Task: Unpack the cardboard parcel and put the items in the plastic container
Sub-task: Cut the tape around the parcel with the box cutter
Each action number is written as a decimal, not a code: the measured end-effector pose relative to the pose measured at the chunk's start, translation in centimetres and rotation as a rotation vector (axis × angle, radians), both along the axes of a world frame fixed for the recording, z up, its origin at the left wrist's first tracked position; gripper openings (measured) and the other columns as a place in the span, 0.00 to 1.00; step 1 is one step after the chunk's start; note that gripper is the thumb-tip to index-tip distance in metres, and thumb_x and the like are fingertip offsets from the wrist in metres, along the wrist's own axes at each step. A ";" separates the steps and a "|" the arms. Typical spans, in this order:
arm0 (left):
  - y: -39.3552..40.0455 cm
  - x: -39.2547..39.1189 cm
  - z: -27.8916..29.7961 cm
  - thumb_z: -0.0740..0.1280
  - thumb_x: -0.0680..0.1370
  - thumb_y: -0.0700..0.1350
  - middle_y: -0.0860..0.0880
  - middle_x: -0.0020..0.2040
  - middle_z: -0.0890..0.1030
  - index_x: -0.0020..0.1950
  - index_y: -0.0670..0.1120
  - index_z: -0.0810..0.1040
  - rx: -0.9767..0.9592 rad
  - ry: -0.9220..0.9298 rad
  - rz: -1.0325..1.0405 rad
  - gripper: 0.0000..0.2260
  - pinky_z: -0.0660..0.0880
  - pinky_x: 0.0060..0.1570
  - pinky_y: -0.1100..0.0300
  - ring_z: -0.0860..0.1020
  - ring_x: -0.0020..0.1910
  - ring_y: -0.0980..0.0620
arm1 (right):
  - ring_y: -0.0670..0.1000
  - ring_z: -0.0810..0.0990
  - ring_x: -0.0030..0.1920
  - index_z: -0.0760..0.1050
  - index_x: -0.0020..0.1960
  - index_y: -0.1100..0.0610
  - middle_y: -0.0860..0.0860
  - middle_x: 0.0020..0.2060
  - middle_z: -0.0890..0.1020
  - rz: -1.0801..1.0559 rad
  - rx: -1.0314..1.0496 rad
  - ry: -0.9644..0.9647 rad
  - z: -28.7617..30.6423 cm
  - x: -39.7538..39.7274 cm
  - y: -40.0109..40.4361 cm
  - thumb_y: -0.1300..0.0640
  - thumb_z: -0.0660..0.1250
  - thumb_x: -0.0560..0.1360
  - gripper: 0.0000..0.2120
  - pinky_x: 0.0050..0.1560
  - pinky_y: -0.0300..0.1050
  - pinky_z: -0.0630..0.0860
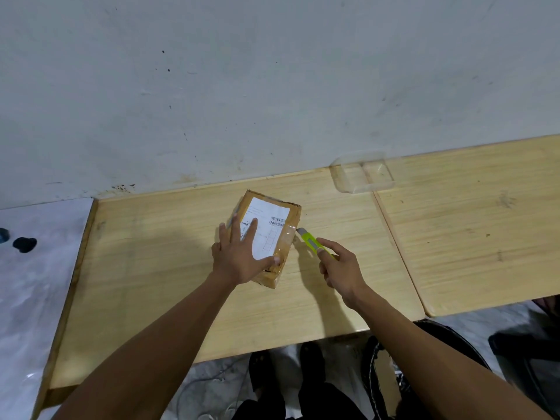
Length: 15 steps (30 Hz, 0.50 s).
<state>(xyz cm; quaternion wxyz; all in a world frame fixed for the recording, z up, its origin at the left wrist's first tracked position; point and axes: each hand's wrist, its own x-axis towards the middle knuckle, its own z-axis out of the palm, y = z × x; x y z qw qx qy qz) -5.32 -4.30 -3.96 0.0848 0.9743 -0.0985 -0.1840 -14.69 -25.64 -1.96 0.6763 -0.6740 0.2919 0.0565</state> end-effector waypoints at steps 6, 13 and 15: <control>0.0 0.1 -0.3 0.57 0.66 0.78 0.49 0.79 0.37 0.77 0.59 0.41 0.021 0.012 -0.010 0.48 0.56 0.69 0.35 0.41 0.76 0.36 | 0.45 0.66 0.24 0.78 0.61 0.48 0.51 0.26 0.72 -0.001 0.006 -0.009 0.0 -0.1 0.1 0.58 0.63 0.80 0.12 0.24 0.37 0.64; 1.2 0.3 -0.4 0.53 0.79 0.65 0.53 0.80 0.40 0.78 0.62 0.45 -0.120 0.009 0.014 0.30 0.55 0.72 0.38 0.42 0.78 0.41 | 0.45 0.66 0.24 0.77 0.60 0.46 0.53 0.27 0.72 -0.029 0.025 -0.028 -0.3 -0.1 0.7 0.58 0.62 0.81 0.11 0.25 0.37 0.64; 1.1 0.3 -0.4 0.52 0.80 0.62 0.53 0.80 0.39 0.78 0.61 0.45 -0.110 0.019 0.021 0.28 0.55 0.72 0.38 0.42 0.78 0.41 | 0.46 0.66 0.25 0.78 0.60 0.47 0.53 0.27 0.72 -0.051 0.028 -0.034 -0.6 -0.2 0.9 0.58 0.63 0.81 0.11 0.25 0.38 0.65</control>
